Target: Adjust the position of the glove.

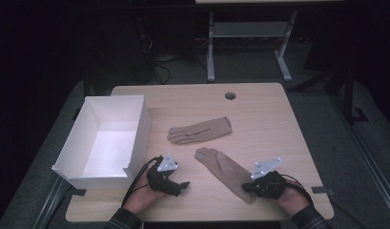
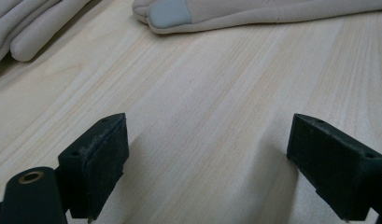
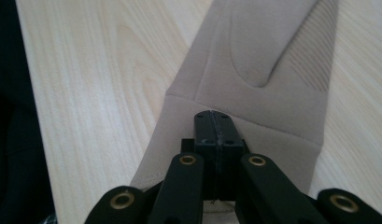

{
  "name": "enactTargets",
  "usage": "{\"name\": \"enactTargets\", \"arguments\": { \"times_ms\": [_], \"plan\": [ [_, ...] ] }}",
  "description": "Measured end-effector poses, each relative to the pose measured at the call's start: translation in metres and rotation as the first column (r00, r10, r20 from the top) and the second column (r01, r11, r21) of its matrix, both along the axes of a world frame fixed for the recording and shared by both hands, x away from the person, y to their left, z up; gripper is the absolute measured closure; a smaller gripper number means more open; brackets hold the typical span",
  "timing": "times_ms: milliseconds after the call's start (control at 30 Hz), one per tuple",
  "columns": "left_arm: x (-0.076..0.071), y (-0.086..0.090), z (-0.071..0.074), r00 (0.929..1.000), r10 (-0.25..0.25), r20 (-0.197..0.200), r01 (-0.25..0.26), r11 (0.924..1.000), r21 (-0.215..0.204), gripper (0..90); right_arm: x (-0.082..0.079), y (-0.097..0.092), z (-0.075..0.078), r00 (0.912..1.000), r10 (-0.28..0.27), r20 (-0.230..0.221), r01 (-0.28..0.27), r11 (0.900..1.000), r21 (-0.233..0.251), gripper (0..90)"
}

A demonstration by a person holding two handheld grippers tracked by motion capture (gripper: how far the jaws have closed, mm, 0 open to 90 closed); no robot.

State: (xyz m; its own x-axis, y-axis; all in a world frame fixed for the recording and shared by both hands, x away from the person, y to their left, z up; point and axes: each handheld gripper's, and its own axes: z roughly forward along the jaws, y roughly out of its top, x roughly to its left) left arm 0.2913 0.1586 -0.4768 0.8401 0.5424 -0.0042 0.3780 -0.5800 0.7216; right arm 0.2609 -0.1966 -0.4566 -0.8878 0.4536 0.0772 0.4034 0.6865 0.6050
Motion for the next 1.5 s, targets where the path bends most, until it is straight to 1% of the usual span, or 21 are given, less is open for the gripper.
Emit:
{"name": "enactTargets", "arguments": {
  "times_ms": [33,100,167,267,300,333,367,400,433,467,500,533,667,700,800,1000,1100,1200,1400,1433,1500],
  "plan": [
    [0.000,0.000,0.000,1.0000,0.000,0.000,0.000,1.0000,0.000,14.2,0.000,0.001,0.000,0.9999,0.012,0.009,-0.012,0.9999,0.003,89.8],
    [0.000,-0.003,0.005,0.9999,0.011,-0.012,-0.011,0.9996,0.026,20.9,0.001,0.002,0.003,0.9996,0.014,0.024,-0.015,0.9997,0.018,89.7],
    [0.000,-0.006,0.010,1.0000,0.007,0.001,-0.007,0.9998,0.017,28.3,0.005,-0.001,0.009,0.9992,-0.008,0.038,0.006,0.9985,0.055,89.8],
    [0.001,-0.014,0.019,0.9999,0.009,-0.010,-0.010,0.9992,-0.038,47.4,0.017,-0.005,0.016,0.9969,-0.048,0.063,0.043,0.9965,0.072,89.8],
    [0.001,-0.014,0.019,0.9999,0.009,-0.010,-0.010,0.9992,-0.038,54.5,0.017,-0.005,0.016,0.9969,-0.048,0.063,0.043,0.9965,0.072,89.8],
    [0.002,-0.017,0.023,0.9999,-0.005,-0.015,0.004,0.9989,-0.046,54.5,0.021,-0.006,0.016,0.9959,-0.056,0.071,0.050,0.9960,0.073,89.8],
    [0.003,-0.023,0.025,0.9991,-0.020,-0.037,0.019,0.9986,-0.049,71.6,0.031,-0.008,0.015,0.9950,-0.074,0.067,0.069,0.9948,0.075,89.8],
    [0.003,-0.023,0.025,0.9991,-0.020,-0.037,0.019,0.9986,-0.049,77.3,0.031,-0.008,0.015,0.9950,-0.074,0.067,0.069,0.9948,0.075,89.8],
    [0.006,-0.031,0.027,0.9979,-0.035,-0.054,0.033,0.9988,-0.035,83.5,0.038,-0.008,0.011,0.9946,-0.082,0.064,0.077,0.9946,0.070,89.8],
    [0.006,-0.031,0.027,0.9979,-0.035,-0.054,0.033,0.9988,-0.035,87.4,0.038,-0.008,0.011,0.9946,-0.082,0.064,0.077,0.9946,0.070,89.8],
    [0.012,-0.041,0.026,0.9965,-0.043,-0.071,0.041,0.9987,-0.032,89.5,0.043,-0.007,0.009,0.9946,-0.079,0.068,0.075,0.9955,0.059,89.8],
    [0.012,-0.041,0.026,0.9965,-0.043,-0.071,0.041,0.9987,-0.032,89.6,0.043,-0.007,0.009,0.9946,-0.079,0.068,0.075,0.9955,0.059,89.8],
    [0.023,-0.068,0.022,0.9937,-0.081,-0.078,0.081,0.9967,-0.004,89.7,0.049,-0.007,0.006,0.9947,-0.085,0.057,0.083,0.9955,0.047,89.8],
    [0.025,-0.074,0.020,0.9936,-0.079,-0.081,0.078,0.9969,-0.011,89.6,0.049,-0.007,0.005,0.9949,-0.083,0.056,0.081,0.9958,0.043,89.8],
    [0.034,-0.087,0.019,0.9922,-0.083,-0.093,0.085,0.9963,0.018,89.6,0.049,-0.007,0.002,0.9959,-0.076,0.049,0.074,0.9964,0.041,89.8],
    [0.045,-0.101,0.018,0.9929,-0.077,-0.091,0.080,0.9966,0.023,89.6,0.045,-0.007,0.000,0.9974,-0.064,0.034,0.063,0.9974,0.035,89.8],
    [0.051,-0.106,0.019,0.9928,-0.086,-0.083,0.090,0.9952,0.038,89.7,0.042,-0.008,0.000,0.9978,-0.060,0.027,0.059,0.9977,0.034,89.8],
    [0.054,-0.109,0.018,0.9927,-0.088,-0.083,0.092,0.9950,0.039,89.7,0.040,-0.009,-0.001,0.9980,-0.059,0.020,0.059,0.9977,0.035,89.8],
    [0.063,-0.126,0.016,0.9934,-0.094,-0.065,0.097,0.9948,0.032,89.7,0.032,-0.013,-0.001,0.9986,-0.052,0.014,0.051,0.9981,0.033,89.8],
    [0.067,-0.133,0.015,0.9937,-0.091,-0.065,0.092,0.9956,0.018,89.7,0.029,-0.014,-0.001,0.9987,-0.049,0.013,0.049,0.9983,0.031,89.8],
    [0.070,-0.137,0.015,0.9931,-0.099,-0.064,0.101,0.9946,0.026,89.7,0.027,-0.014,0.000,0.9989,-0.045,0.010,0.044,0.9986,0.027,89.8]
  ]
}}
